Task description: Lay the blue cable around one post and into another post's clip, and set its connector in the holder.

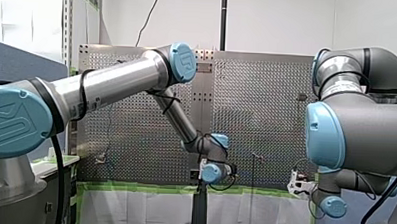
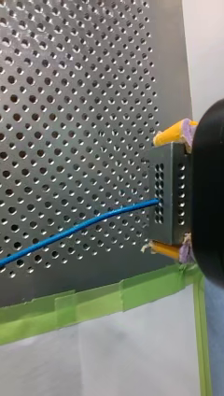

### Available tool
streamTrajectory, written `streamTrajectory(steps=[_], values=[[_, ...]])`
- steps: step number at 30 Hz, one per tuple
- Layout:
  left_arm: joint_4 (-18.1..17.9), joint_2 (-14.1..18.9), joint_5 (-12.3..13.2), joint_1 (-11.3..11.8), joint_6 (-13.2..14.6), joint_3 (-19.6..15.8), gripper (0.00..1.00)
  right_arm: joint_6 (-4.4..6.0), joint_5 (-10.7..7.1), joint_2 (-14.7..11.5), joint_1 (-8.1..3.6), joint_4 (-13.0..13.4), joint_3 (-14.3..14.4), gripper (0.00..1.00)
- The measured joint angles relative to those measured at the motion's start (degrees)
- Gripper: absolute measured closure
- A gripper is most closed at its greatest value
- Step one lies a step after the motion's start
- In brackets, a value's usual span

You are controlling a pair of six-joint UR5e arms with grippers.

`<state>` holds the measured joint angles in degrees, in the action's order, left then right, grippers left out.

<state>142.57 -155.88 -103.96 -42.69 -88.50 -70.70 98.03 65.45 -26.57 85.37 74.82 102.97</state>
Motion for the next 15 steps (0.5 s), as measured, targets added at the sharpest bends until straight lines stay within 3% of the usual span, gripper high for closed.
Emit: streamTrajectory(steps=[15], values=[[1.0, 0.0, 1.2, -2.6, -1.3, 1.2, 1.00, -0.32, -1.72, -0.2, -0.34, -1.8, -2.1, 1.00]])
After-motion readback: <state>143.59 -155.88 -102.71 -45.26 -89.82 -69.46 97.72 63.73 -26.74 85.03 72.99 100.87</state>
